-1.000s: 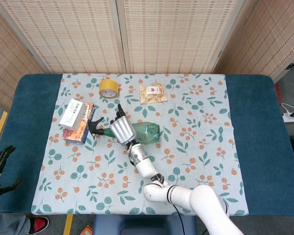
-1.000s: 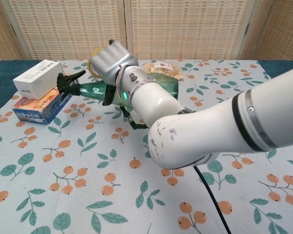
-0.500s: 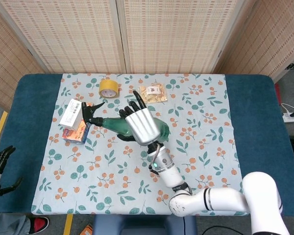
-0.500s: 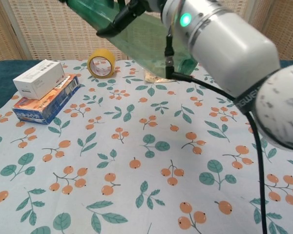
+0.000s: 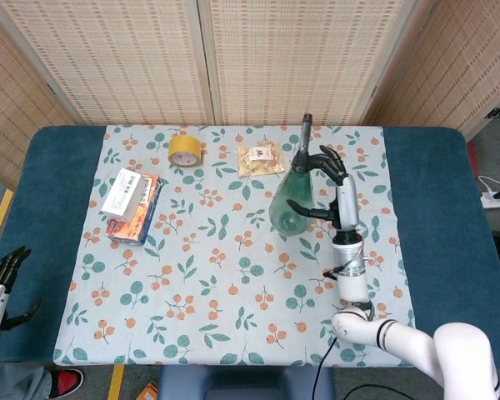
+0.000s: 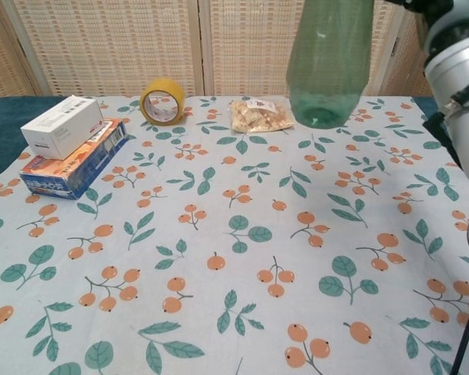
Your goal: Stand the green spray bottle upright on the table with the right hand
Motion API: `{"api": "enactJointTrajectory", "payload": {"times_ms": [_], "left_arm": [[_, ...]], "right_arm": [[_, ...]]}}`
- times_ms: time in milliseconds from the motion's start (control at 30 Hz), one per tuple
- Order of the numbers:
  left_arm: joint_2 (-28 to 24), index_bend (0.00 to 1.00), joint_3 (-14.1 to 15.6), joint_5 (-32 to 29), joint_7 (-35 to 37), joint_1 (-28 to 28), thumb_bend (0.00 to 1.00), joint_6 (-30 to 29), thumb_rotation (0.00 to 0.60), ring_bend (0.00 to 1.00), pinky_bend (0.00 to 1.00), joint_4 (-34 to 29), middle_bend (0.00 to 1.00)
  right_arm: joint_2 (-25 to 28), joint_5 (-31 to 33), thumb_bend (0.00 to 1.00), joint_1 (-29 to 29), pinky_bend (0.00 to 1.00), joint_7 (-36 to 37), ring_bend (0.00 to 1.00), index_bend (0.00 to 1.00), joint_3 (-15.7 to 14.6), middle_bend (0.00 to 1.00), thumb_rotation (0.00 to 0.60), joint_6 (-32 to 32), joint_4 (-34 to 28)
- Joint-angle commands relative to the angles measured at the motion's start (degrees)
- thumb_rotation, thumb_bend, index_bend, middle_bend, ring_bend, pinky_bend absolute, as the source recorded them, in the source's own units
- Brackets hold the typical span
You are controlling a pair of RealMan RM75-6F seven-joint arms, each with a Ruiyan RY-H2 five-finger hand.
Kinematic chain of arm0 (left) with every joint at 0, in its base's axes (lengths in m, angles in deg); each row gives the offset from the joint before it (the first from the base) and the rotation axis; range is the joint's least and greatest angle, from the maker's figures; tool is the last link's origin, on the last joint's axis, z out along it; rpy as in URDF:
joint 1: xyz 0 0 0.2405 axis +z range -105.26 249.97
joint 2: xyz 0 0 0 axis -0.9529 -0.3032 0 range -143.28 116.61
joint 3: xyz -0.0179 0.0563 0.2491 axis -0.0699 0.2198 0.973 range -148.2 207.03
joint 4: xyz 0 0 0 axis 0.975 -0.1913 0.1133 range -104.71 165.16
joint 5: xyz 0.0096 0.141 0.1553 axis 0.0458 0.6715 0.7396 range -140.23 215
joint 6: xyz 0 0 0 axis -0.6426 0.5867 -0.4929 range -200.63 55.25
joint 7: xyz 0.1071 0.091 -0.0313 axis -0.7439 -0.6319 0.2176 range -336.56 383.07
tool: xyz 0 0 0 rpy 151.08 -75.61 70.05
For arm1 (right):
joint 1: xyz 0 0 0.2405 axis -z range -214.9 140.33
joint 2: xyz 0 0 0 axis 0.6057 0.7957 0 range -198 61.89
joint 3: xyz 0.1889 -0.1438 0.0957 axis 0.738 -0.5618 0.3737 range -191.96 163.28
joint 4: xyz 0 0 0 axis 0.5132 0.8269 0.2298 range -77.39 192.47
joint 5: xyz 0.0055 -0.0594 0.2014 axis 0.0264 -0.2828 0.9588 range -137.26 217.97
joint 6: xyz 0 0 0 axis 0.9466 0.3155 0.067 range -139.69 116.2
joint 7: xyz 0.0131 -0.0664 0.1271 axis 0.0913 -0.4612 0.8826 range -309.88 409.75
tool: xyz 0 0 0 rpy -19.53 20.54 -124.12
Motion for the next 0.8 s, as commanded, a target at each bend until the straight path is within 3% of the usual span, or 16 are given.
{"api": "enactJointTrajectory", "payload": {"times_ms": [33,333,800], "left_arm": [[0.36,0.01,-0.16,0.14,-0.39,-0.21,0.3,-0.04,0.6,0.0,0.06,-0.1,0.0],[0.92,0.0,-0.44,0.05,-0.22,-1.03,0.3,1.0,0.6,0.0,0.06,-0.24,0.0],[0.9,0.0,-0.69,0.16,1.1,-1.01,0.3,0.36,0.6,0.0,0.06,0.01,0.0]], "right_arm": [[-5.36,-4.58,0.0,2.67,0.17,10.99,0.29,0.77,-2.1,0.58,0.6,-0.59,14.83],[-9.35,-6.14,0.0,1.9,0.18,16.94,0.29,0.77,-4.1,0.58,0.6,-3.41,25.32],[-12.58,-7.12,0.0,1.47,0.2,19.04,0.29,0.77,-6.07,0.58,0.6,-5.88,32.36]]}}
